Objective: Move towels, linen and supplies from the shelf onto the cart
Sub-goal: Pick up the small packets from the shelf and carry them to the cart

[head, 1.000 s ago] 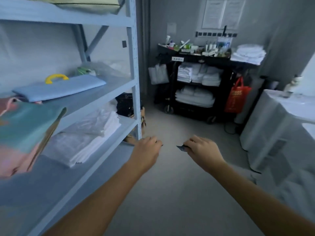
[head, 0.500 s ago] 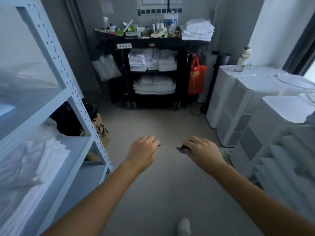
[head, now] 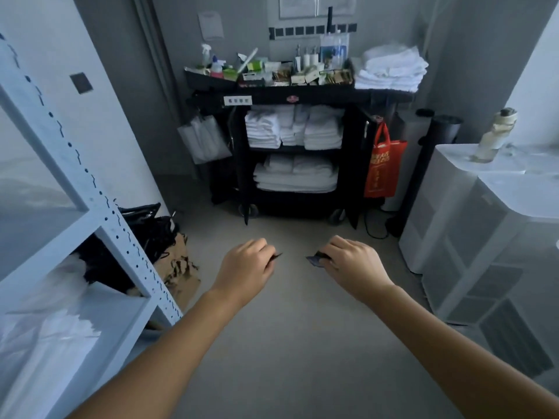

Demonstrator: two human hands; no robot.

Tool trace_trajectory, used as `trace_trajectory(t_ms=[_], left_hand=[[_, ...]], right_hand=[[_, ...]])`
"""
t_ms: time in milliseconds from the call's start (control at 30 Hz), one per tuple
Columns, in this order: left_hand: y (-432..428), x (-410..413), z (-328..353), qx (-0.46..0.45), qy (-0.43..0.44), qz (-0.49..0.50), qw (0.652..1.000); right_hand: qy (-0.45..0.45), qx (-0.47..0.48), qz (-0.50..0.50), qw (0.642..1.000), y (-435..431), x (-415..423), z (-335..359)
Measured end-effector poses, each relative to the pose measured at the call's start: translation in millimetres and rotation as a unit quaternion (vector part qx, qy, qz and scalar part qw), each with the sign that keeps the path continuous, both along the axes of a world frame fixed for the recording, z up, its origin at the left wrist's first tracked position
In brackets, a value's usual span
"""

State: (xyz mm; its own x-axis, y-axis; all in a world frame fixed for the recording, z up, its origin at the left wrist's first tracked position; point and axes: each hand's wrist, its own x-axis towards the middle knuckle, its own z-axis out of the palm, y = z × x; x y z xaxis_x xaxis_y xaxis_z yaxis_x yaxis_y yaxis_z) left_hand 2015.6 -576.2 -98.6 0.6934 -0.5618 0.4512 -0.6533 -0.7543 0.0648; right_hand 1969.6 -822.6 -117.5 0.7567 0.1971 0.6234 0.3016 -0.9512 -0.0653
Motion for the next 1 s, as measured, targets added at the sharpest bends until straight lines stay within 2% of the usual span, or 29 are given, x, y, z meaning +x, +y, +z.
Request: trace_trajectory(t_ms=[200, 400, 667, 1000], left_hand=[[16, 135, -24, -0.016, -0.016, 0.017, 1.000], [9, 298, -47, -0.053, 0.002, -0.010, 0.999], [-40, 466, 2, -0.016, -0.017, -0.012, 1.000], [-126, 697, 39, -0.074, -0.027, 0.007, 0.997]], right_hand=[[0.022, -0.012, 0.027, 0.999, 13, 146, -22], [0.043, -0.020, -0.010, 0.999, 15, 286, -27], [0.037, -0.028, -0.063, 0.997, -33, 436, 11], [0.028, 0.008, -0.076, 0.997, -125, 671, 46]])
